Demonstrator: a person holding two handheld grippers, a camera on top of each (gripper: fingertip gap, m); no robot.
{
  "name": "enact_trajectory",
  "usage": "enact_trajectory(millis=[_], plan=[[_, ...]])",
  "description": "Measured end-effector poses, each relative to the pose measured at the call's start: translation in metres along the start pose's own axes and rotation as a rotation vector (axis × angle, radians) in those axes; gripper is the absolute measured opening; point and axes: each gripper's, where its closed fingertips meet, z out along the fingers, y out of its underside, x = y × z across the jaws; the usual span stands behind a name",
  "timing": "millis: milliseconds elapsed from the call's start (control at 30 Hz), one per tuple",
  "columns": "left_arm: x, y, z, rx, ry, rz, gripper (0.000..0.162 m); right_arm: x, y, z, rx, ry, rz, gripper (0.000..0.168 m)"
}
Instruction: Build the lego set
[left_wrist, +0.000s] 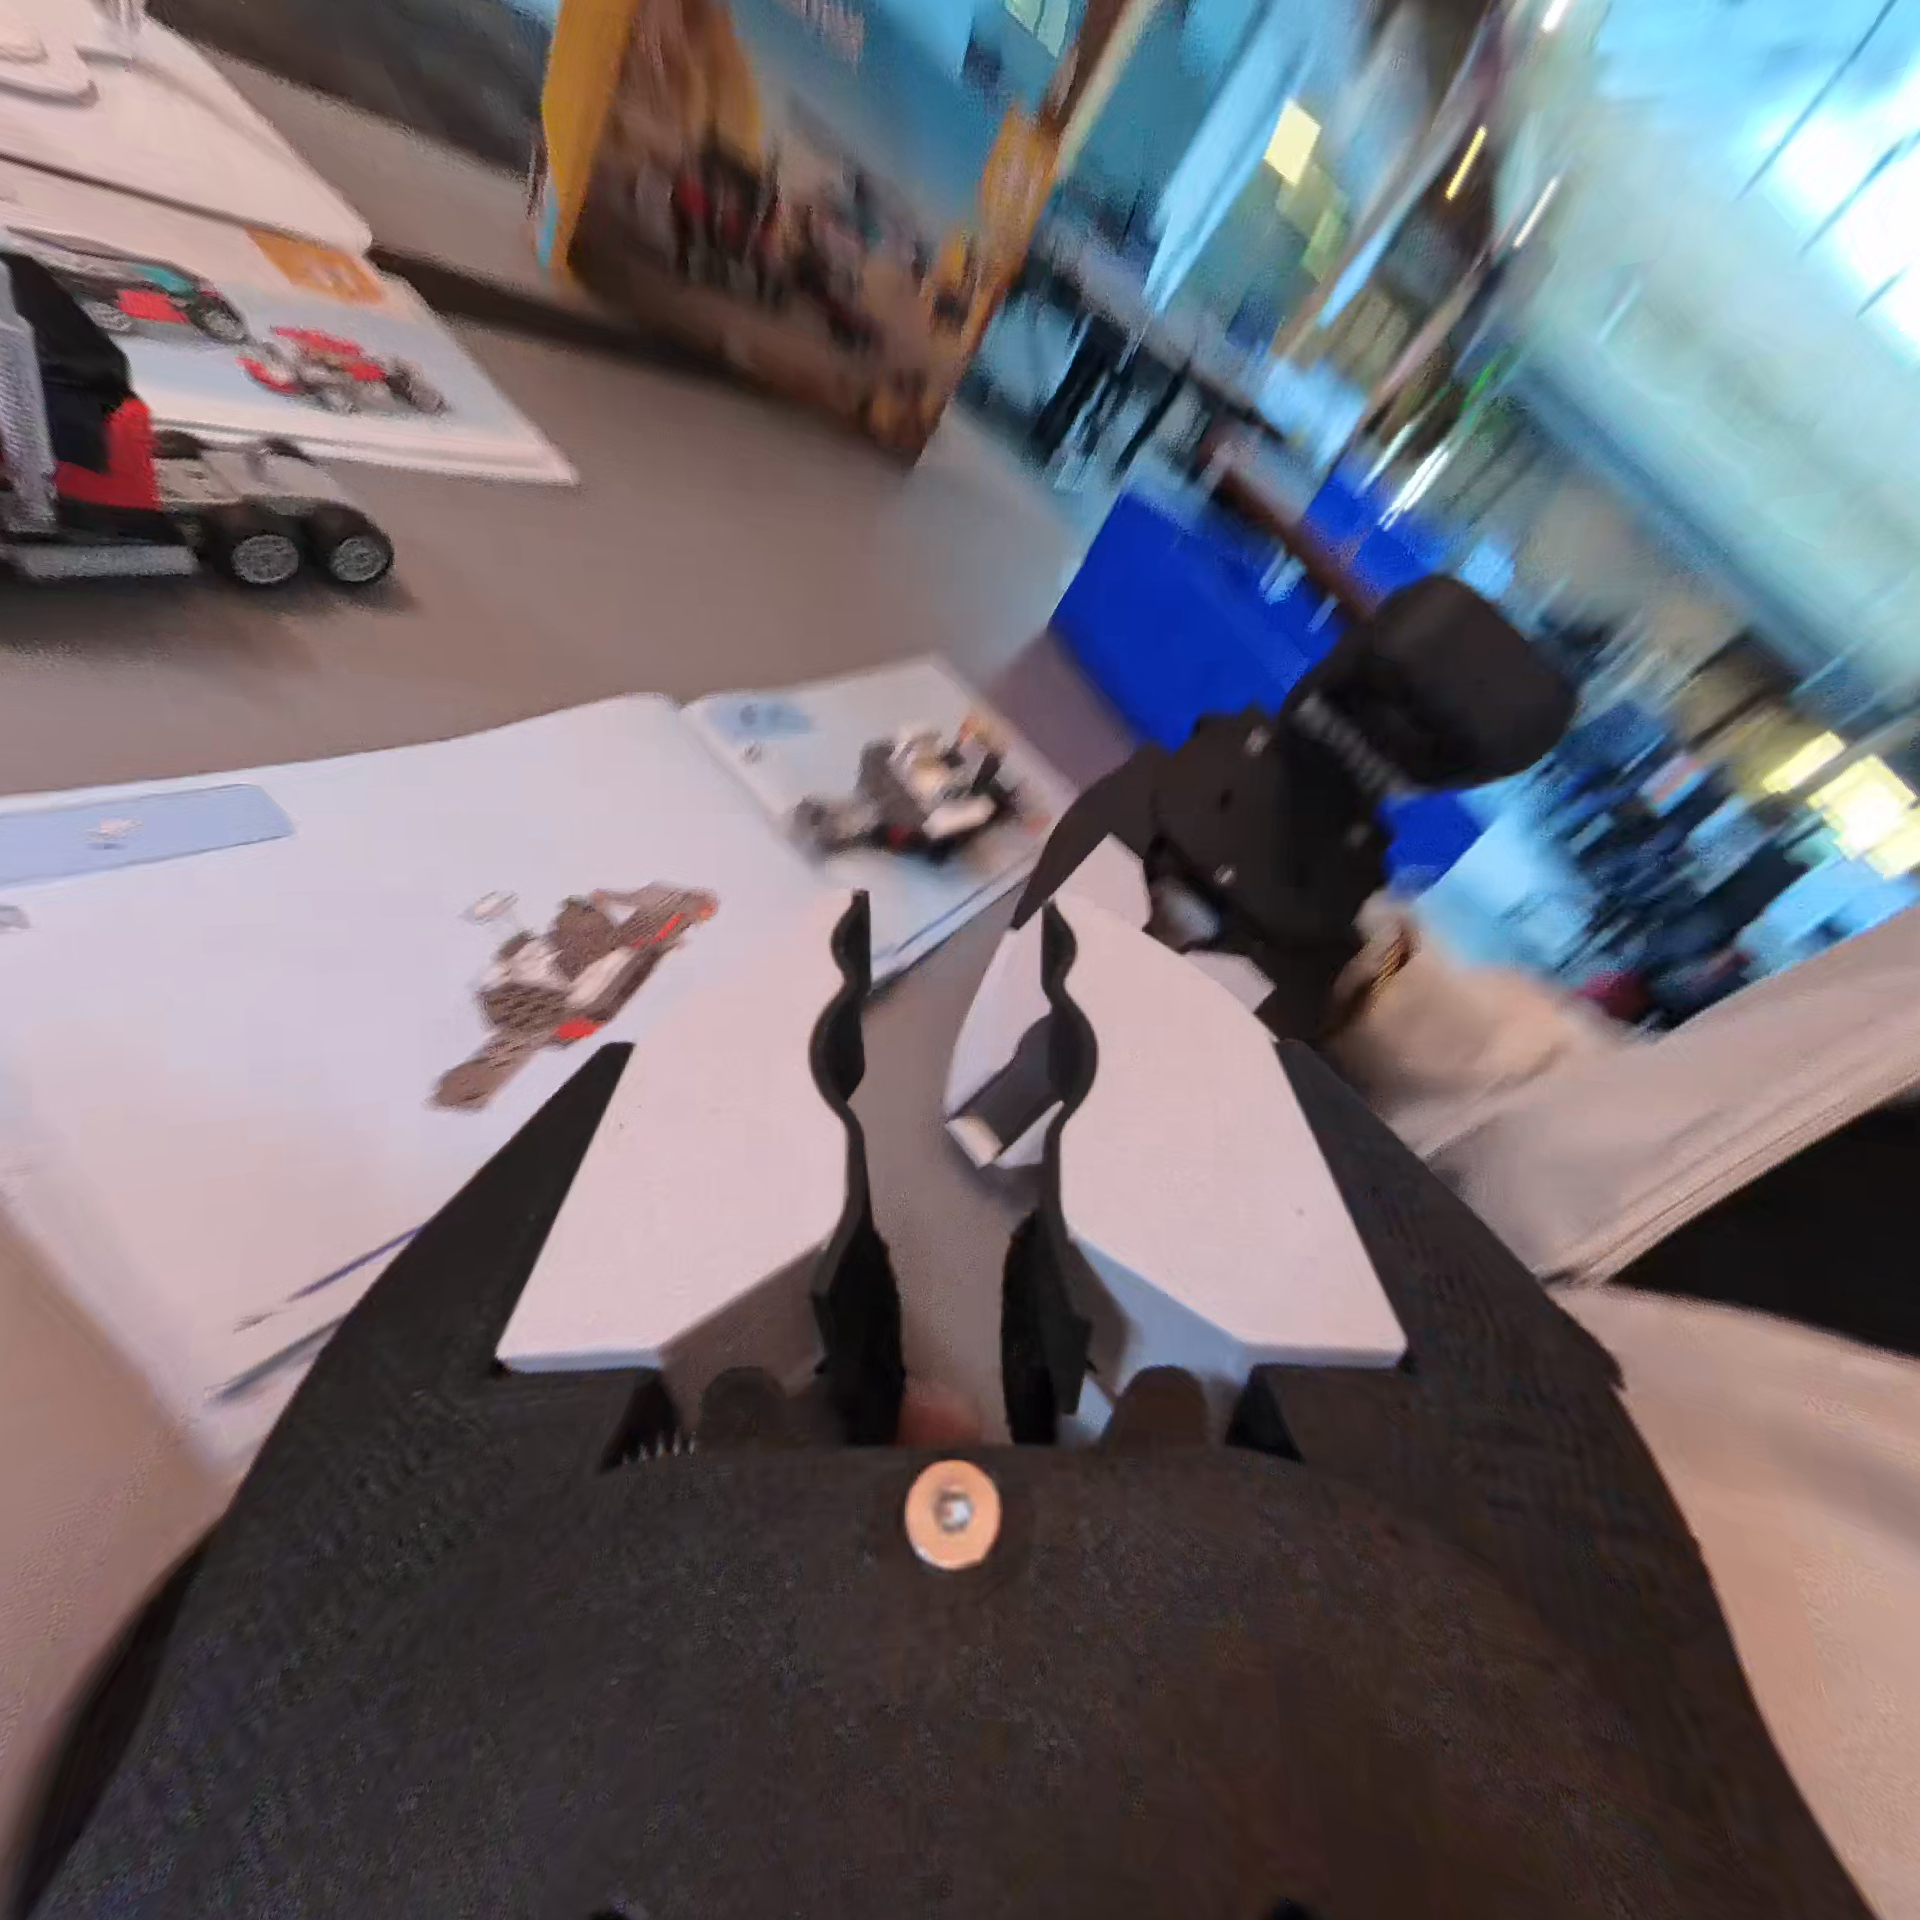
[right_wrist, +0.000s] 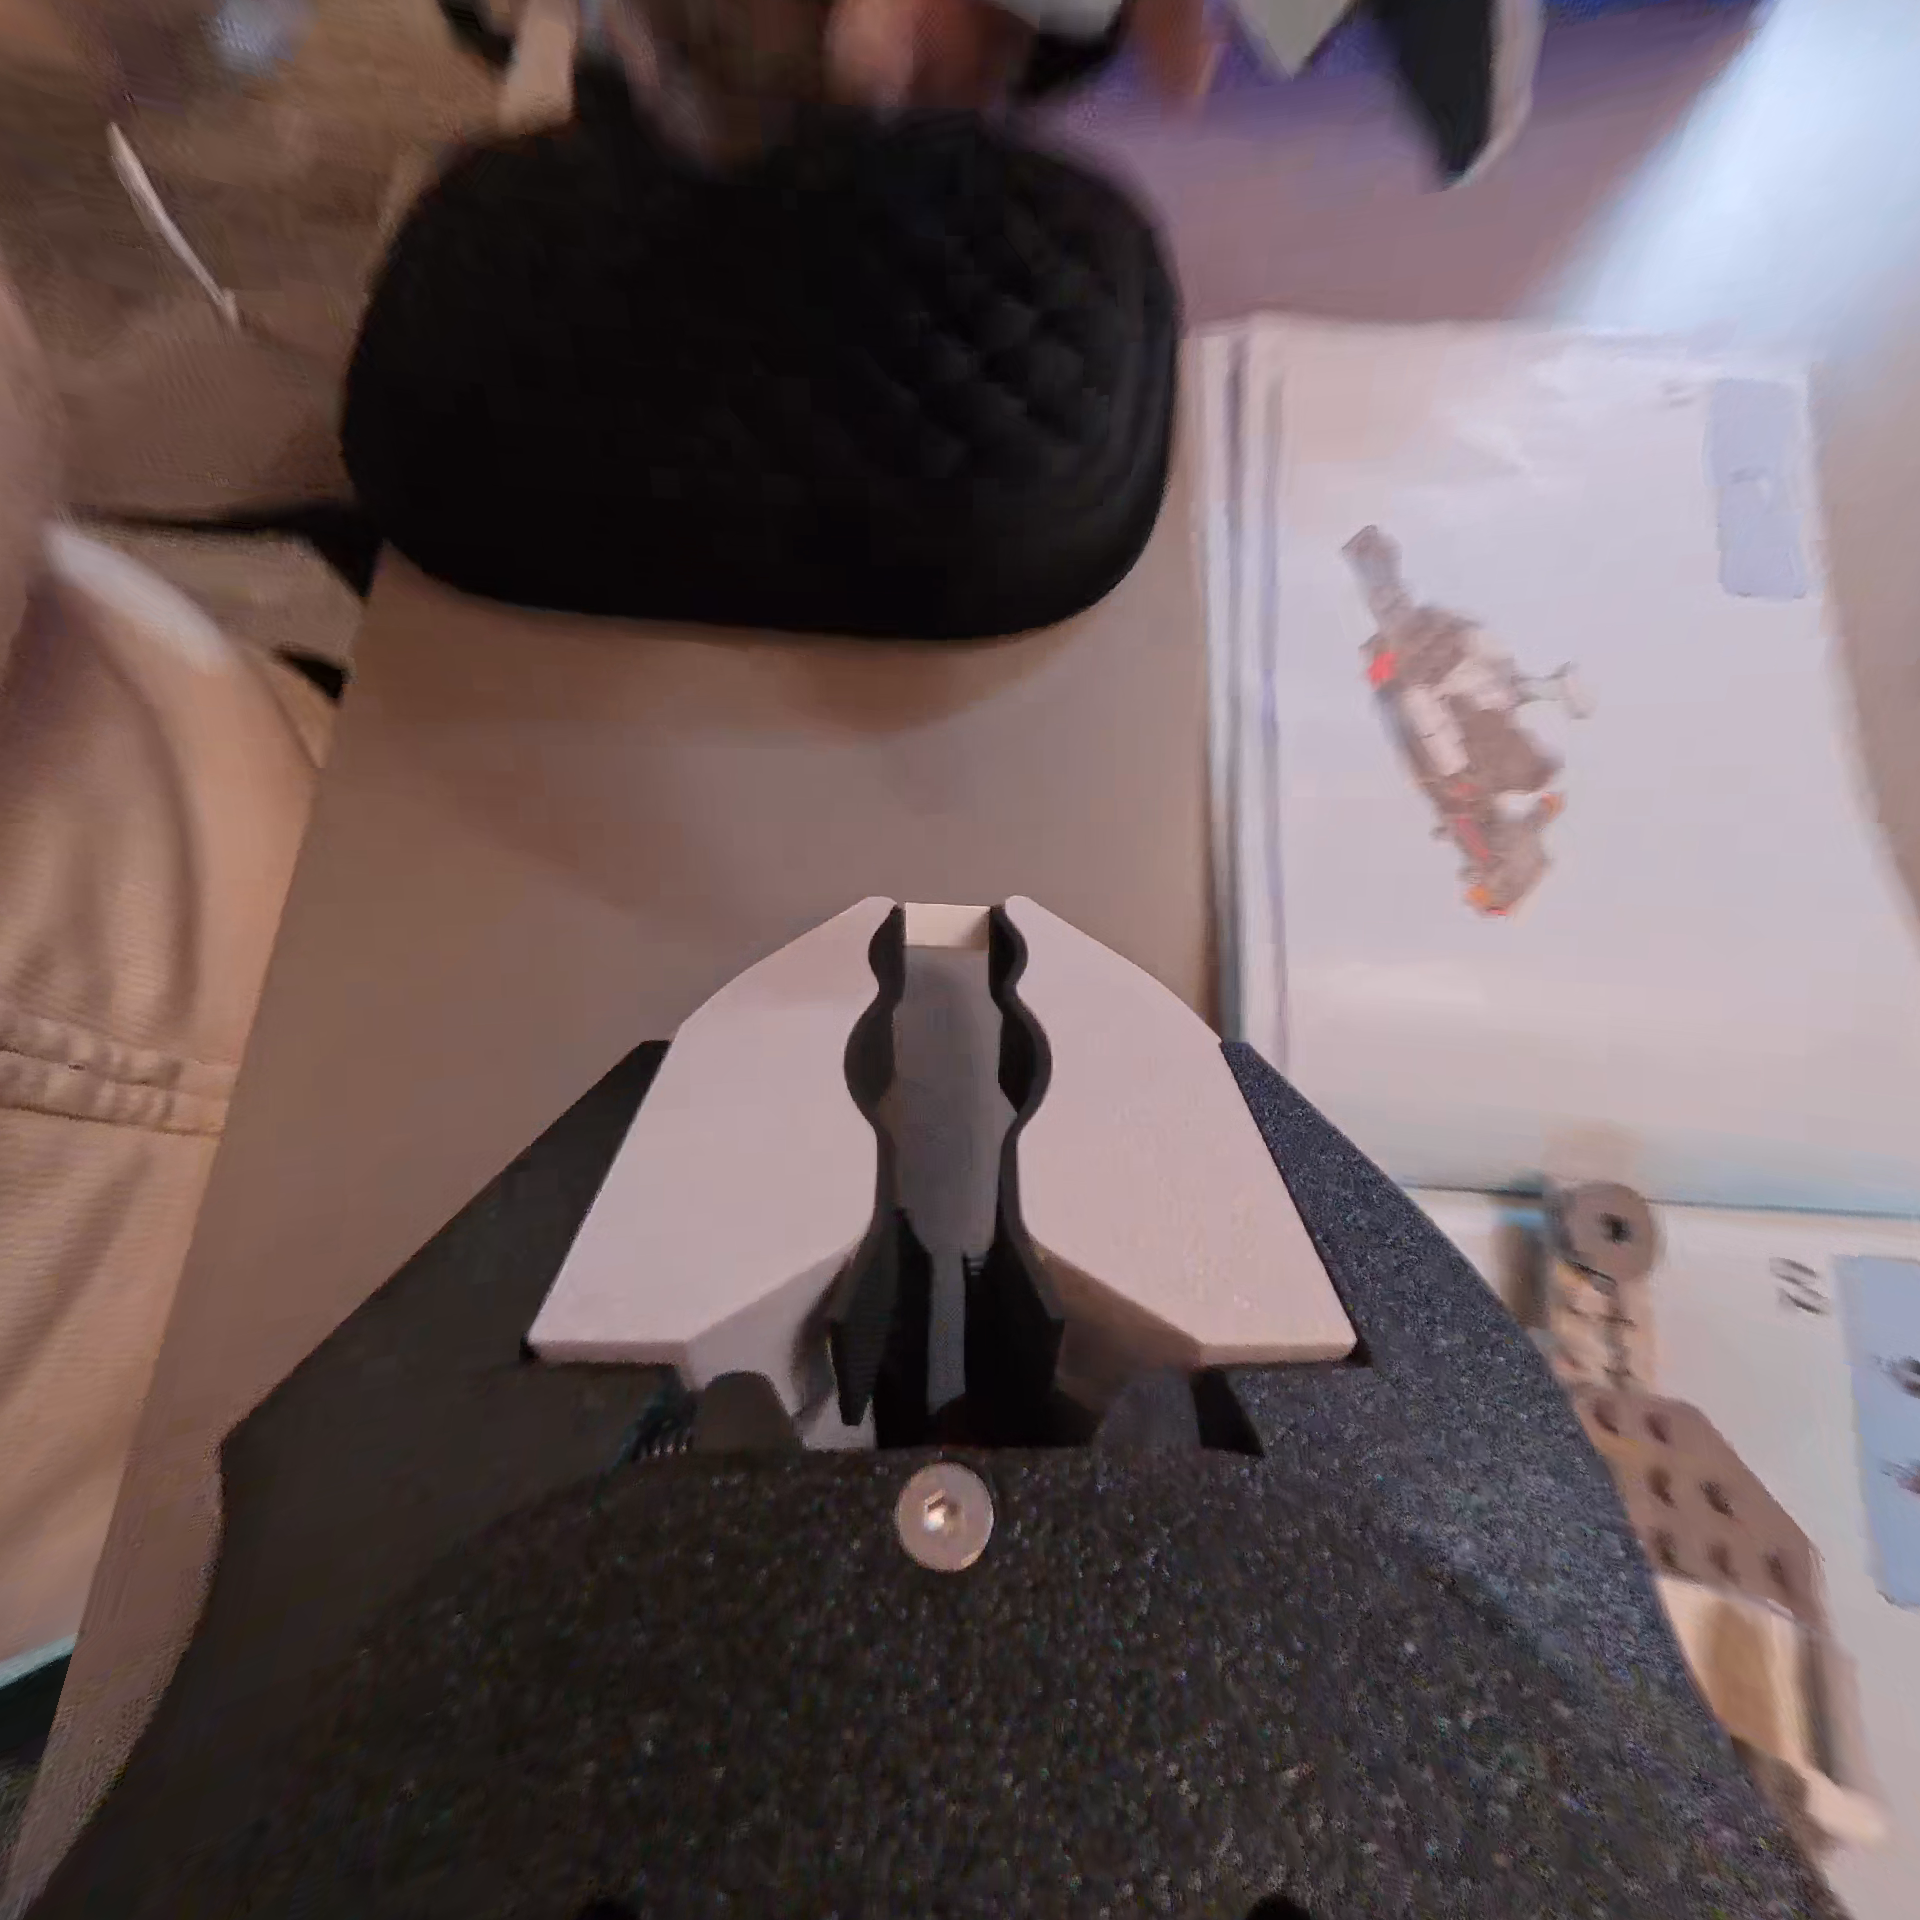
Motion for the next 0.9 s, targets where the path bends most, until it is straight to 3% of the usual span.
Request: enact_trajectory(millis=[33, 133, 233, 300, 467, 600, 900], plan=[[0.005, -0.005, 0.001, 0.069, 0.059, -0.087, 0.031, 0.004, -0.012, -0.012, 0.084, 0.027, -0.006, 0.005], [0.02, 0.003, 0.012, 0.074, 0.223, -0.278, 0.026, 0.01, -0.051, -0.059, 0.334, 0.088, -0.089, 0.005], [0.033, 0.02, 0.025, -0.063, 0.336, -0.356, 0.026, 0.013, -0.046, -0.075, 0.262, 0.074, -0.096, 0.011], [0.021, 0.017, 0.02, -0.102, 0.273, -0.279, 0.024, 0.011, -0.025, -0.071, 0.148, 0.044, -0.095, 0.013], [0.006, -0.007, -0.004, -0.063, 0.175, -0.135, 0.023, -0.015, -0.008, -0.027, 0.057, -0.122, -0.028, 0.02], [0.0, -0.008, -0.011, -0.018, 0.121, -0.108, 0.023, -0.012, -0.002, 0.004, -0.01, -0.041, 0.062, 0.018], [-0.005, 0.012, -0.011, -0.126, 0.063, 0.018, 0.024, -0.014, 0.006, 0.019, -0.056, 0.018, 0.146, 0.014]])
